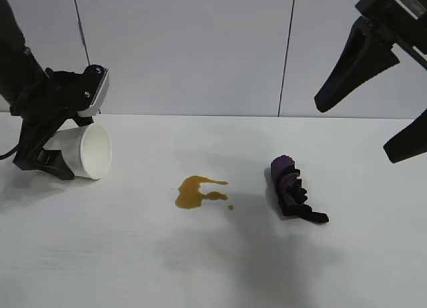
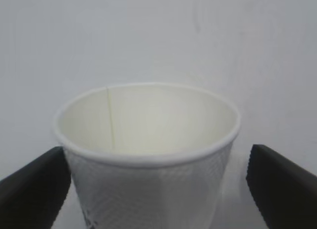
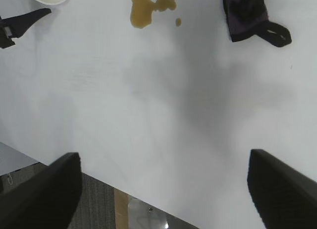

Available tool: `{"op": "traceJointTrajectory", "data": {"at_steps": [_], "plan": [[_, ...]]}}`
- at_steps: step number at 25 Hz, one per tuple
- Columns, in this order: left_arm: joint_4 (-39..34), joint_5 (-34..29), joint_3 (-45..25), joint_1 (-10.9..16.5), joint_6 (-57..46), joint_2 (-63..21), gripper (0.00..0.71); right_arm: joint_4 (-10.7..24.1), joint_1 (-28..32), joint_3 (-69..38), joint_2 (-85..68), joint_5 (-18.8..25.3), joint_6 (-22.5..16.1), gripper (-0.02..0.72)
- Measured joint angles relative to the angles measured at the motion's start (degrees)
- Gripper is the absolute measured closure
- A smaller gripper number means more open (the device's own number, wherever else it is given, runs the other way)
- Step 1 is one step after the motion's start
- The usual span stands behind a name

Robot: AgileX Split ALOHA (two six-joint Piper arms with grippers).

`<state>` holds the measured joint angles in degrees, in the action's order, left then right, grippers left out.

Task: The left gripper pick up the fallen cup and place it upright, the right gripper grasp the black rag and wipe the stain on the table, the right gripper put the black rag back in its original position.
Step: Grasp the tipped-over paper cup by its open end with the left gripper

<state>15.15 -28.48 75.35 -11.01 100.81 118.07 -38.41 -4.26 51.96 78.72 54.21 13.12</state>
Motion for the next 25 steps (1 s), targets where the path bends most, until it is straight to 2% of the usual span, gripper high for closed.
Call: {"op": "traceJointTrajectory", "data": {"at_steps": [13,18,25], "plan": [[0.0,1.51,0.0,0.0,-0.07,2.06,0.018,-0.14,0.0,0.0,0.0,-0.1,0.0,0.075],[0.0,1.68,0.0,0.0,-0.02,2.06,0.156,-0.14,0.0,0.0,0.0,-0.16,0.0,0.075],[1.37,1.68,0.0,0.0,-1.09,1.6,0.182,-0.14,0.0,0.0,0.0,-0.38,0.0,0.075]]}}
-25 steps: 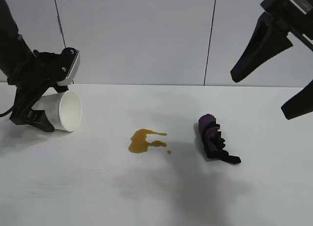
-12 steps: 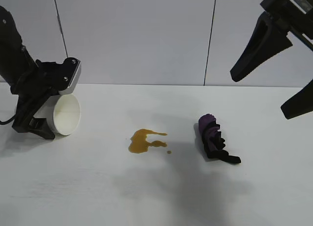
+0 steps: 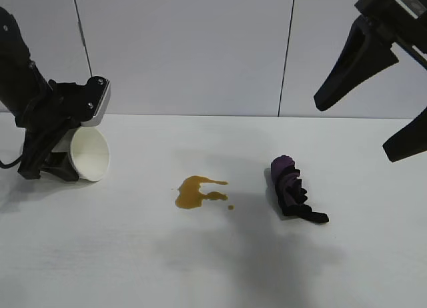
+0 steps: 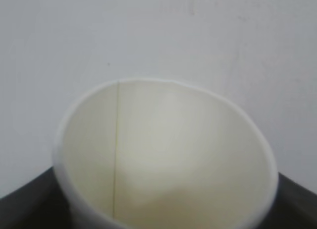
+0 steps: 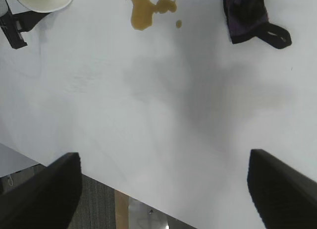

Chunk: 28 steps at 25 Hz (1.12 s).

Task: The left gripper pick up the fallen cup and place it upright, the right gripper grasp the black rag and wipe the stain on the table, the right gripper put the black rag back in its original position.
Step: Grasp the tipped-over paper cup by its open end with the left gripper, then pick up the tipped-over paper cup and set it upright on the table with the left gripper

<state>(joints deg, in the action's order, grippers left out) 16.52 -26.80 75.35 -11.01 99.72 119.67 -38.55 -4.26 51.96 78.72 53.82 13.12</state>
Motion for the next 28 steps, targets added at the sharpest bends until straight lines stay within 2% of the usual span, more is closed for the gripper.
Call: {"op": "traceJointTrajectory", "data": {"at_steps": [5,8,13,17,22,28], "plan": [[9.35,-0.19,0.0,0.07,-0.4,-5.37,0.183,-0.02,0.0,0.0,0.0,-1.01,0.0,0.075],[20.75,-1.73,0.0,0.96,-0.17,-9.24,0.183,-0.27,0.0,0.0,0.0,-1.01,0.0,0.075],[40.63,-8.56,0.0,4.58,1.36,-13.86,0.183,-0.41,0.0,0.0,0.0,-1.01,0.0,0.075],[52.19,-18.38,0.0,8.49,2.05,-15.44,0.183,-0.41,0.0,0.0,0.0,-1.01,0.0,0.075],[59.53,-29.03,-1.56,11.92,5.73,-15.56,0.183,-0.41,0.0,0.0,0.0,-1.01,0.02,0.075],[69.9,-30.85,-12.15,12.9,21.47,-15.61,0.183,-0.45,0.0,0.0,0.0,-1.01,0.02,0.075]]}}
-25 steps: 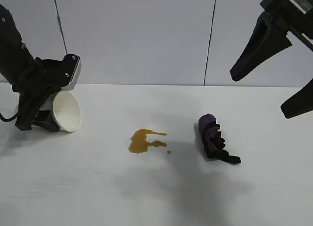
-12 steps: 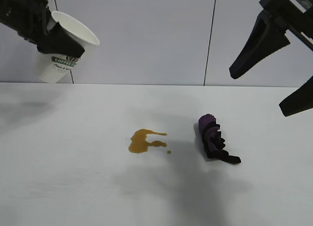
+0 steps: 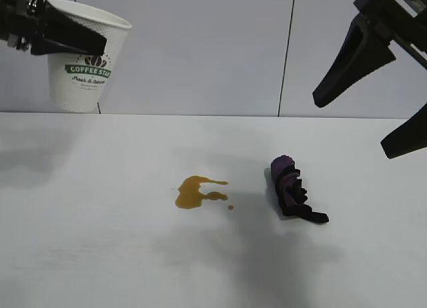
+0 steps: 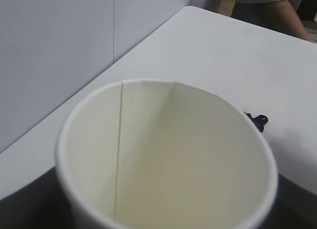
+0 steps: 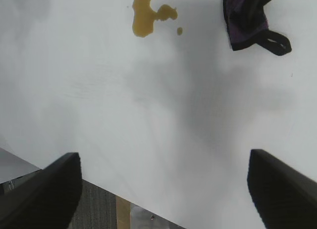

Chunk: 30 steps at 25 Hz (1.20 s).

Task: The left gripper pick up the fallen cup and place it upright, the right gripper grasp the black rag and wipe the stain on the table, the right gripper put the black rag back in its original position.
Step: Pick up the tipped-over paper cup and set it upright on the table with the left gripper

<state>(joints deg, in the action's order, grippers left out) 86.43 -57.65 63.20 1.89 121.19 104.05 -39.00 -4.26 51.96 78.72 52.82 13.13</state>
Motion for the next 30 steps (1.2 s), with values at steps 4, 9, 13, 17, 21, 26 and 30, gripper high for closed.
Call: {"op": "traceJointTrajectory", "data": {"at_steps": [4,9,13,17,21,26,30], "plan": [[8.57,0.33,-7.42,0.02,12.74,0.0,0.183,0.0,0.0,0.0,0.0,0.0,0.0,0.075],[9.78,0.62,-12.46,0.02,19.67,1.42,0.183,0.0,0.0,0.0,0.0,0.0,0.0,0.075],[10.2,0.06,-12.74,0.02,20.59,4.48,0.183,0.0,0.0,0.0,0.0,0.06,0.0,0.075],[10.47,-0.74,-12.74,0.02,22.12,7.32,0.183,0.0,0.0,0.0,0.0,0.06,0.0,0.075],[10.71,-0.9,-12.74,0.02,24.45,10.41,0.183,0.0,0.0,0.0,0.0,0.06,0.0,0.075],[10.85,-1.76,-12.74,0.02,25.86,13.98,0.183,0.0,0.0,0.0,0.0,0.06,0.0,0.075],[10.85,-3.97,-12.74,0.02,25.92,14.62,0.158,0.0,0.0,0.0,0.0,-0.04,0.0,0.075]]}}
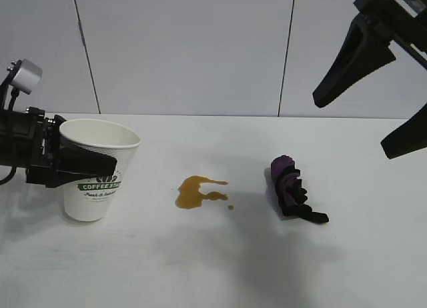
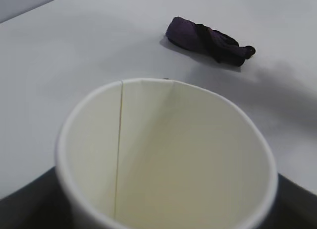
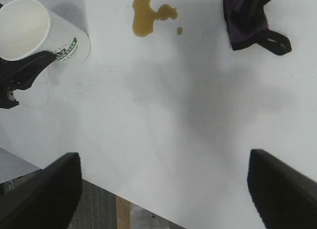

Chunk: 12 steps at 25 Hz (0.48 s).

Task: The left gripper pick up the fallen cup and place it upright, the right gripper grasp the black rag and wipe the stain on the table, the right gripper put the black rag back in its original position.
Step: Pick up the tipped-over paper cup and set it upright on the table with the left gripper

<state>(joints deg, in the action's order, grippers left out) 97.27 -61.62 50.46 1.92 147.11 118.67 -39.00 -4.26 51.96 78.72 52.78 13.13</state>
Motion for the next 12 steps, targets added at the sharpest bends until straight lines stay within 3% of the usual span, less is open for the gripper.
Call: {"op": "traceJointTrajectory", "data": {"at_steps": [5,12], "plan": [[0.01,-0.27,0.0,0.0,0.0,0.0,0.095,0.0,0.0,0.0,0.0,0.0,0.0,0.075],[0.06,0.19,0.0,0.0,-0.09,0.0,0.084,0.0,0.0,0.0,0.0,-0.13,0.0,0.075]]}}
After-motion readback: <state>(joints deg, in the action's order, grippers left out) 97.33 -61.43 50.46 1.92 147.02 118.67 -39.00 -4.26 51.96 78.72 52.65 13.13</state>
